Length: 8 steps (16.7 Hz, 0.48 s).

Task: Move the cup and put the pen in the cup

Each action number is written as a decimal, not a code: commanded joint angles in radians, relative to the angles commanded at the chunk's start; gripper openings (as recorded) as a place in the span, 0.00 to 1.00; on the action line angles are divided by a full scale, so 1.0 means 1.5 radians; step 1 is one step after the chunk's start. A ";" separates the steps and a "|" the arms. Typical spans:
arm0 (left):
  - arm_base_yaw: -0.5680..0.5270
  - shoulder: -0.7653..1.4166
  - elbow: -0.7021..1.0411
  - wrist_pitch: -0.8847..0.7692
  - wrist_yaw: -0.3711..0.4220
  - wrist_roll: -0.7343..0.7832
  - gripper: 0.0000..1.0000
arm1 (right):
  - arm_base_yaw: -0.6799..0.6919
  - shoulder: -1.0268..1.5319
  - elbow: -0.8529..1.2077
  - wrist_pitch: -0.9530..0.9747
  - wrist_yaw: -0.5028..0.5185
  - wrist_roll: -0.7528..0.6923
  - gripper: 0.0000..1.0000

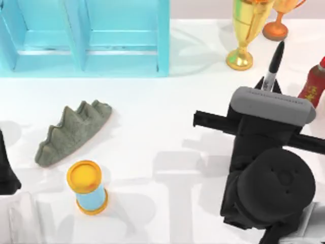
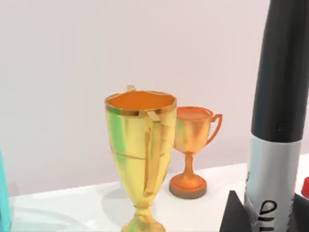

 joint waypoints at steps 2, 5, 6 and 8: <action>0.000 0.000 0.000 0.000 0.000 0.000 1.00 | -0.011 0.002 0.001 -0.014 -0.011 0.017 0.00; 0.000 0.000 0.000 0.000 0.000 0.000 1.00 | -0.019 0.005 0.001 -0.023 -0.018 0.028 0.00; 0.000 0.000 0.000 0.000 0.000 0.000 1.00 | -0.019 0.005 0.001 -0.023 -0.018 0.028 0.00; 0.000 0.000 0.000 0.000 0.000 0.000 1.00 | -0.019 0.005 0.001 -0.023 -0.018 0.028 0.08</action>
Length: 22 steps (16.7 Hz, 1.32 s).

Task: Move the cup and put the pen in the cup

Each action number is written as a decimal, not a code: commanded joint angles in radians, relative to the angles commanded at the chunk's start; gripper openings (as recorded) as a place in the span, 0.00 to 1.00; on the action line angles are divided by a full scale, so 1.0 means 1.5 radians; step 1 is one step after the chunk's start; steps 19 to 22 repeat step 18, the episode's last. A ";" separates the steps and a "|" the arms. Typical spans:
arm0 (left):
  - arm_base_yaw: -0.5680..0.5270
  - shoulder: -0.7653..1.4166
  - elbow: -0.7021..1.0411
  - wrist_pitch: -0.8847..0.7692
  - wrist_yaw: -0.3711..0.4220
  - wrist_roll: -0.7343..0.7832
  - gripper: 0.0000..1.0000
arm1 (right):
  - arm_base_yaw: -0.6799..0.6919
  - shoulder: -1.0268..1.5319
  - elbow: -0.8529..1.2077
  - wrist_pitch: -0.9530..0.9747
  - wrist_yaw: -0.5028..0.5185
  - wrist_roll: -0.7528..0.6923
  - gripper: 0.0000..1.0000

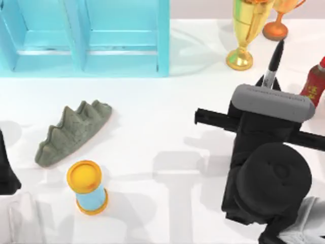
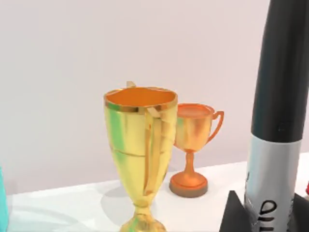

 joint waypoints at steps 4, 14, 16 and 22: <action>0.000 0.000 0.000 0.000 0.000 0.000 1.00 | 0.000 0.000 0.000 0.000 0.000 0.000 0.38; 0.000 0.000 0.000 0.000 0.000 0.000 1.00 | 0.000 0.000 0.000 0.000 0.000 0.000 1.00; 0.000 0.000 0.000 0.000 0.000 0.000 1.00 | 0.000 0.000 0.000 0.000 0.000 0.000 1.00; 0.000 0.000 0.000 0.000 0.000 0.000 1.00 | 0.000 0.000 0.000 0.000 0.000 0.000 1.00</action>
